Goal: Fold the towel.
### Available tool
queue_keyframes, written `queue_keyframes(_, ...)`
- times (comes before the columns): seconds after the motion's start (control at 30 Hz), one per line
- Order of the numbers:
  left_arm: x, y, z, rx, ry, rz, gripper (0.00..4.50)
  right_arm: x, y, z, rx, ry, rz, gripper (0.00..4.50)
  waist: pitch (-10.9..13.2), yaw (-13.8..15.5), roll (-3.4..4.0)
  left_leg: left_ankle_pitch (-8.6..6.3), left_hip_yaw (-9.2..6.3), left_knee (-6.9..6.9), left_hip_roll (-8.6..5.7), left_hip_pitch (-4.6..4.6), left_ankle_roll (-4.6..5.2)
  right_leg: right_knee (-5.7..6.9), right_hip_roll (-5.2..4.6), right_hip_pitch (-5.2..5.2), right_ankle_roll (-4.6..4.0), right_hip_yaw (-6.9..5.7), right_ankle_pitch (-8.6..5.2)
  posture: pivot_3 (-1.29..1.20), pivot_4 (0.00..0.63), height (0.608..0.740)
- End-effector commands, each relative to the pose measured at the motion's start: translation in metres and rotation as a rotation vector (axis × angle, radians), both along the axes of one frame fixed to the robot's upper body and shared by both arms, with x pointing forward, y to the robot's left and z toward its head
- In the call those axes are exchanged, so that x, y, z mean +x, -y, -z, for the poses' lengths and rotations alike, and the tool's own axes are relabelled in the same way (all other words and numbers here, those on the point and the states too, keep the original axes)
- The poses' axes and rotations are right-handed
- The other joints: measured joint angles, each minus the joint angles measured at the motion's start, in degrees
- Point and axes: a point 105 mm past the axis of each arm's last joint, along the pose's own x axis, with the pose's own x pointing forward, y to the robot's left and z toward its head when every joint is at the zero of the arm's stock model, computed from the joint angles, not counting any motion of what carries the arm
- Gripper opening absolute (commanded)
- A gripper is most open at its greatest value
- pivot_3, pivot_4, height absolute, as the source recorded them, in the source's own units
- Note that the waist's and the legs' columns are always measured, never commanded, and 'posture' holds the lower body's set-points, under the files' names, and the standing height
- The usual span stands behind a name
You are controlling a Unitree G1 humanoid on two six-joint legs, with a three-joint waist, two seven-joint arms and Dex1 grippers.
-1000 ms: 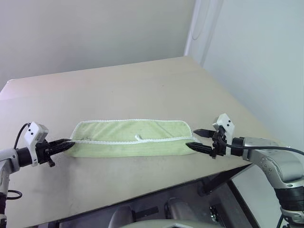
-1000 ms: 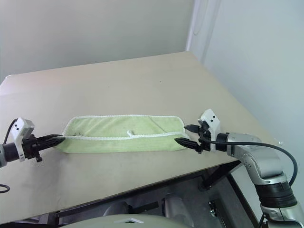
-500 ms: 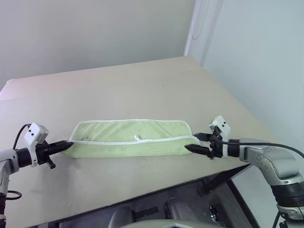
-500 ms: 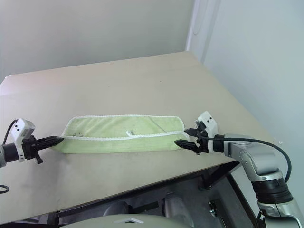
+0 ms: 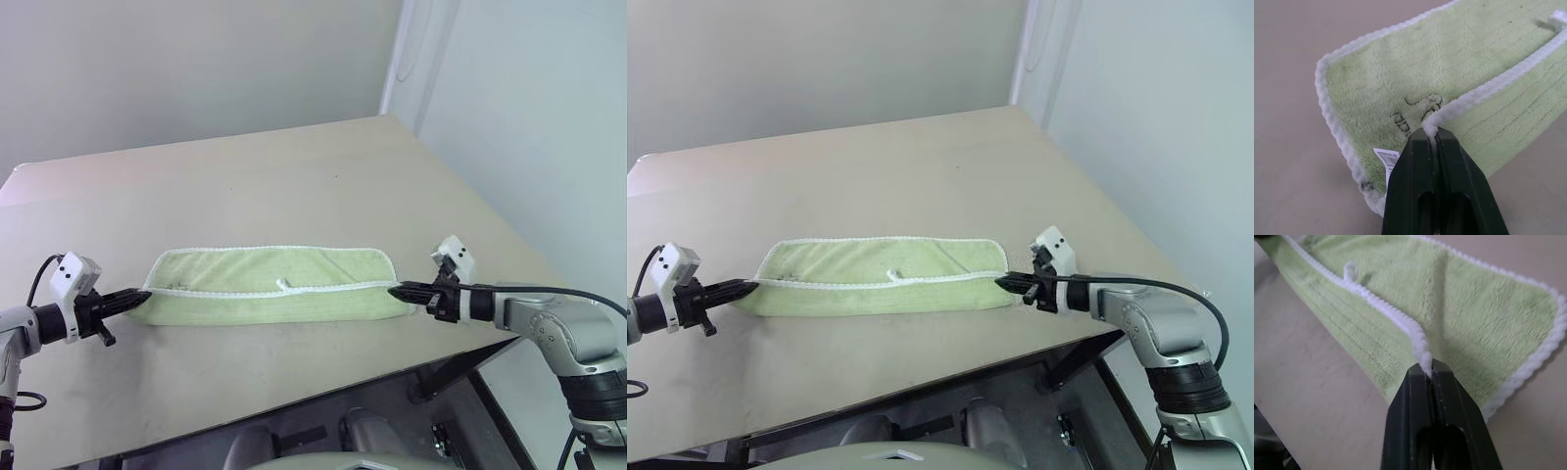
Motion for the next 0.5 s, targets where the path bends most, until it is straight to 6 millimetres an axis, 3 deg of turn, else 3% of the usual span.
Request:
queue_keyframes(0.03, 0.018, 0.0, -0.025, -0.031, 0.112, -0.035, 0.0, 0.017, 0.0, -0.04, 0.071, 0.162, 0.032, 0.04, 0.0, 0.0, 0.0, 0.0, 0.0, 0.0, 0.0, 0.0, 0.0, 0.0, 0.0, 0.0, 0.0, 0.0, 0.0, 0.0, 0.0, 0.74)
queue_keyframes(0.33, 0.086, -0.008, -0.091, -0.154, 0.4, -0.293, 0.0, 0.088, 0.006, -0.087, 0.11, 0.409, 0.226, 0.04, 0.0, -0.1, -0.03, 0.01, -0.14, 0.12, -0.02, -0.01, 0.01, 0.03, 0.12, 0.16, 0.02, 0.0, 0.05, 0.0, 0.0, 0.74)
queue_keyframes(0.5, 0.112, -0.033, -0.122, -0.173, 0.522, -0.493, 0.0, 0.126, 0.004, -0.105, 0.084, 0.517, 0.313, 0.04, 0.0, -0.2, -0.01, 0.01, -0.16, 0.06, -0.02, -0.07, 0.01, 0.05, 0.17, 0.07, 0.04, 0.0, 0.3, 0.0, 0.0, 0.74)
